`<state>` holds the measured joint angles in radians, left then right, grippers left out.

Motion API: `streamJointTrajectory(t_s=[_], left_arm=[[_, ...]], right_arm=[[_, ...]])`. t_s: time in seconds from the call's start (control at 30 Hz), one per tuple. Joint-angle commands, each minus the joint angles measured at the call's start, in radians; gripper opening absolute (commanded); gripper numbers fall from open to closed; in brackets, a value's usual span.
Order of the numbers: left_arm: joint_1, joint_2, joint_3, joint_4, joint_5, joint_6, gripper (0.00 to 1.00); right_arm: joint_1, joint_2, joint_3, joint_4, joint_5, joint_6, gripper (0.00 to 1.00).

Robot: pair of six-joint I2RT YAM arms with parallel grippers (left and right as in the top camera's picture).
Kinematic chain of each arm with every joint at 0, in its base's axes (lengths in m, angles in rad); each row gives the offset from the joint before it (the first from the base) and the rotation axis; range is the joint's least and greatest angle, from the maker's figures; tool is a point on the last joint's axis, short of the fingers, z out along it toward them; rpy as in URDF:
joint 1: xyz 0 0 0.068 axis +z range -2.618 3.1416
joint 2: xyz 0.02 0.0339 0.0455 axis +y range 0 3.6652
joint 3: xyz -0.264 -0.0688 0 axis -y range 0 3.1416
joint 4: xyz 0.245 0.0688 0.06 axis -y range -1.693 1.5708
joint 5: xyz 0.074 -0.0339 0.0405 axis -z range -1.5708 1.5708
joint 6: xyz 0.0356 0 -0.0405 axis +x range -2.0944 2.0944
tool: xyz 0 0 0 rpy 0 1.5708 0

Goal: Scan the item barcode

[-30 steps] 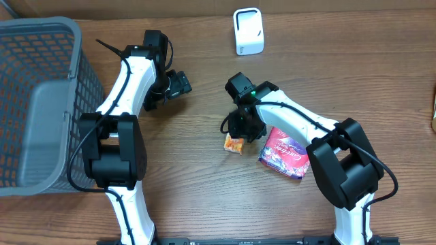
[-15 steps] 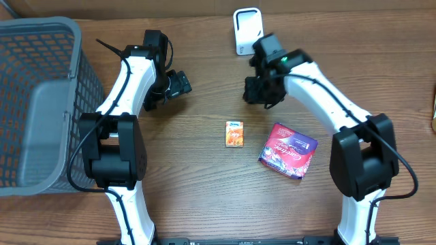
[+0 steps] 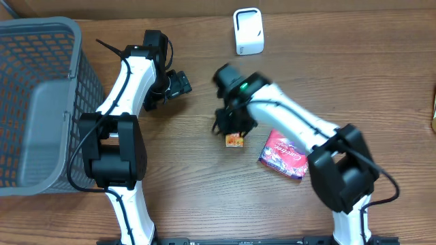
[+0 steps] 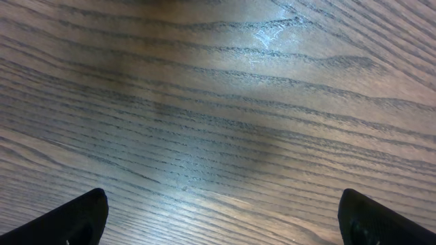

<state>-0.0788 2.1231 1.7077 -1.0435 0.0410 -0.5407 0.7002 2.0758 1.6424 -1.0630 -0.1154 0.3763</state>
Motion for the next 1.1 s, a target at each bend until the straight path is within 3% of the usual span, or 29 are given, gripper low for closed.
streamJointTrajectory(t_s=[0.0,0.17,0.33,0.5,0.63,1.07], left_arm=[[-0.005,-0.003,0.003,0.001,0.001,0.010,1.00],[-0.005,-0.003,0.003,0.001,0.001,0.010,1.00],[-0.005,-0.003,0.003,0.001,0.001,0.010,1.00],[-0.005,-0.003,0.003,0.001,0.001,0.010,0.99],[-0.005,-0.003,0.003,0.001,0.001,0.010,1.00],[-0.006,-0.003,0.003,0.001,0.001,0.010,1.00]], right_arm=[[0.048,0.012,-0.020,0.006,0.254,0.135,0.42],[0.074,0.012,-0.020,0.007,0.300,0.152,0.43],[0.009,0.012,-0.020,-0.011,0.285,0.152,0.46],[-0.118,0.012,-0.021,-0.036,0.024,0.126,0.38],[-0.161,0.012,-0.037,-0.021,-0.194,0.011,0.39],[-0.167,0.012,-0.200,0.132,-0.330,0.020,0.42]])
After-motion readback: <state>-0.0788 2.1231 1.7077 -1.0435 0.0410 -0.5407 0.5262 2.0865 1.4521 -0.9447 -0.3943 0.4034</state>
